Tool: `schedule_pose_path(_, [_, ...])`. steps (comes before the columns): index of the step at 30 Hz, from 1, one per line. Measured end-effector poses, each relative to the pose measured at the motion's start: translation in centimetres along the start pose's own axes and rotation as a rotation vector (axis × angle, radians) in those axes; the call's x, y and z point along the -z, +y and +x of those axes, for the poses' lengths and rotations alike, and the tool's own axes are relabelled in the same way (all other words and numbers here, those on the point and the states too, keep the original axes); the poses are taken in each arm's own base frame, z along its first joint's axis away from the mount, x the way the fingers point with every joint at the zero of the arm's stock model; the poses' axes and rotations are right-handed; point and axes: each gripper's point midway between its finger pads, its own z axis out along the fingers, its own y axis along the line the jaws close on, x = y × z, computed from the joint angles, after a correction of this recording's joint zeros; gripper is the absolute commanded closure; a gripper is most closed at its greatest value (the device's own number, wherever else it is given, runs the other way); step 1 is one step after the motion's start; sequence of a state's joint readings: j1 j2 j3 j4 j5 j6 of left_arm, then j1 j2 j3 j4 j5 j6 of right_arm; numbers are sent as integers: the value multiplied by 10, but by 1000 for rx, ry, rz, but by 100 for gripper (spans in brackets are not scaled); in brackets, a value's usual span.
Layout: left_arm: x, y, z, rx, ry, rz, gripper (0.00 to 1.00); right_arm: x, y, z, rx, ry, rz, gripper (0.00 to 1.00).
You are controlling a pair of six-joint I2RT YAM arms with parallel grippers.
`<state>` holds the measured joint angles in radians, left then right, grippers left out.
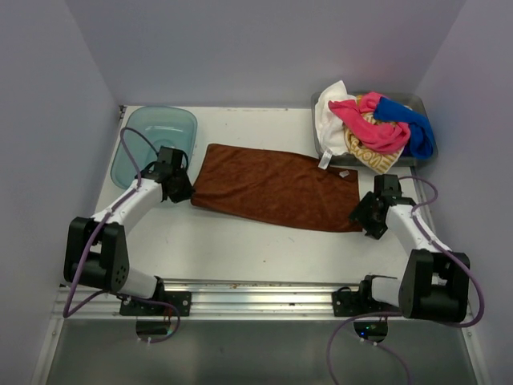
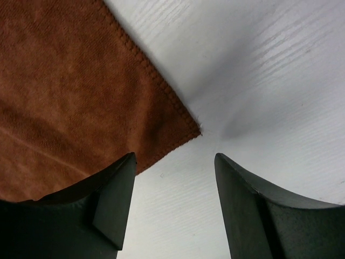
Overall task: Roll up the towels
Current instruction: Flatten the towel
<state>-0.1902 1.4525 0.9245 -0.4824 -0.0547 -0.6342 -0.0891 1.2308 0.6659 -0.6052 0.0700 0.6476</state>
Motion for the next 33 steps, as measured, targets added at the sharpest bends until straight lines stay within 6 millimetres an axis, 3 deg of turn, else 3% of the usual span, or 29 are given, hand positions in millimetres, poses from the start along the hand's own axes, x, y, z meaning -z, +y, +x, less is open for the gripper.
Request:
schedule_pose_path(6, [-1, 7, 6, 1, 17, -17, 100, -21, -2, 2, -10, 27, 15, 40])
schedule_pose_path(10, [0, 9, 9, -5, 24, -22, 100, -24, 1, -2, -13, 16, 6, 45])
schedule_pose_path(13, [1, 9, 9, -6, 23, -21, 100, -28, 5, -7, -17, -2, -9, 53])
schedule_pose_path(20, [2, 9, 8, -7, 20, -16, 100, -37, 19, -20, -31, -37, -55, 92])
schedule_pose_path(22, [2, 9, 9, -11, 20, -15, 100, -37, 20, -20, -35, -38, -62, 100])
schedule_pose_path(24, [3, 8, 8, -13, 18, -13, 100, -36, 20, -20, -40, -39, -64, 100])
schedule_pose_path(29, [9, 5, 8, -19, 19, 8, 100, -22, 15, -14, -41, -35, -62, 100])
schedule_pose_path(33, [27, -4, -3, -27, 0, 41, 100, 13, 19, -25, -37, -93, -99, 100])
